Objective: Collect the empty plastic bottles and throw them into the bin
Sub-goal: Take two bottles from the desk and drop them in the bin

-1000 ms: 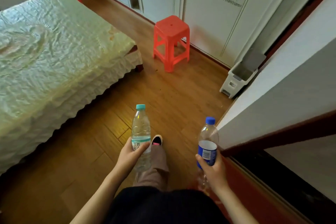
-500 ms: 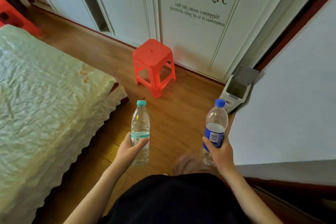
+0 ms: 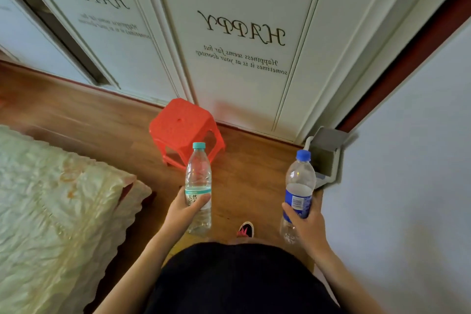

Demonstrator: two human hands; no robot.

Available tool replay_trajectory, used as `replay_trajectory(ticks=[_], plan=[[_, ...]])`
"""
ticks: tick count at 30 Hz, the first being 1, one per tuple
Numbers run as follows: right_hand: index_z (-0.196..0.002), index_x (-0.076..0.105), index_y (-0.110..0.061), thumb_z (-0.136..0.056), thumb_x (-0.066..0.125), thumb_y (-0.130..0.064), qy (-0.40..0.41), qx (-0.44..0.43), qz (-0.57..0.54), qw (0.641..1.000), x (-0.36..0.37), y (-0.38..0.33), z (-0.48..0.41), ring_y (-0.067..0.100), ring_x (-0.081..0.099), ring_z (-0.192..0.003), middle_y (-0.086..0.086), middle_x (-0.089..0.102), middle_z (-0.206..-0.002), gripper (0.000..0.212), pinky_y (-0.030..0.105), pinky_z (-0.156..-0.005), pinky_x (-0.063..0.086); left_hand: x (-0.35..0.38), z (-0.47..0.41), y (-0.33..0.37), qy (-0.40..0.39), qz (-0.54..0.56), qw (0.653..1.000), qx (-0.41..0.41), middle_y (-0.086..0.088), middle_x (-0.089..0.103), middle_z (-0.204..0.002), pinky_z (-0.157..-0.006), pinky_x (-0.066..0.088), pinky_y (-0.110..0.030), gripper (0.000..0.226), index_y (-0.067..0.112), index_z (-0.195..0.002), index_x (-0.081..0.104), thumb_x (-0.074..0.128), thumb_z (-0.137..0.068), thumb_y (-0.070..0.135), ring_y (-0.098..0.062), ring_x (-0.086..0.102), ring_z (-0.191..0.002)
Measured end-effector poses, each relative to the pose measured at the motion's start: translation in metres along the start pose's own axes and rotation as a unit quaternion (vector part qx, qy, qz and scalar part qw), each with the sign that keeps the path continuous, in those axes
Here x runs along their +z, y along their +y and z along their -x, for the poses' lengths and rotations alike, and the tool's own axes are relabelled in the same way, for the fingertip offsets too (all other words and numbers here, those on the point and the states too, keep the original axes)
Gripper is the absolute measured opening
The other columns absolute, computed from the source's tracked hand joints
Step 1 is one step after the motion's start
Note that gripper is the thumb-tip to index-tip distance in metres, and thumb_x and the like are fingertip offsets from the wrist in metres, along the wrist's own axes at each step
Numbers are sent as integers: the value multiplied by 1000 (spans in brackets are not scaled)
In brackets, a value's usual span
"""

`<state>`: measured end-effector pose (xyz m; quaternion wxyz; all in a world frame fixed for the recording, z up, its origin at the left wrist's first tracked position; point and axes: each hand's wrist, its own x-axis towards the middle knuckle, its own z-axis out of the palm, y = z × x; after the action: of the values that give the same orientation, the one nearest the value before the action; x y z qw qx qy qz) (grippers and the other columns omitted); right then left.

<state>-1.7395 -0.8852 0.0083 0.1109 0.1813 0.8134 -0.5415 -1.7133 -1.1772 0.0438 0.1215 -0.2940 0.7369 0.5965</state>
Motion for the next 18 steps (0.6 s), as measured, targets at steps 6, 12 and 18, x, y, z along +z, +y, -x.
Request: replay_trajectory(ticks=[6, 12, 18], plan=[[-136, 40, -17, -83, 74, -26, 37, 69, -35, 996, -2, -22, -65, 20, 54, -108, -3, 52, -116, 64, 34, -92, 45, 33, -98, 85, -55, -38, 997, 24, 0, 72, -98, -71, 54, -25, 39, 23, -114, 58, 74, -81, 35, -15, 71, -88], [-132, 47, -13, -80, 77, -28, 108, 148, -78, 980, -1, -32, -132, 29, 60, -111, 7, 61, -122, 62, 39, -93, 51, 81, -191, 139, -126, -119, 985, 19, 0, 72, -100, -69, 52, -24, 40, 22, -116, 58, 73, -82, 36, -15, 71, -87], [-134, 46, -14, -79, 78, -26, 204, 154, -117, 960, -15, -68, -216, 29, 60, -112, 9, 60, -121, 64, 35, -92, 49, 136, -289, 213, -207, -202, 956, 58, 2, 72, -97, -69, 57, -30, 39, 22, -115, 57, 74, -82, 35, -16, 71, -82]])
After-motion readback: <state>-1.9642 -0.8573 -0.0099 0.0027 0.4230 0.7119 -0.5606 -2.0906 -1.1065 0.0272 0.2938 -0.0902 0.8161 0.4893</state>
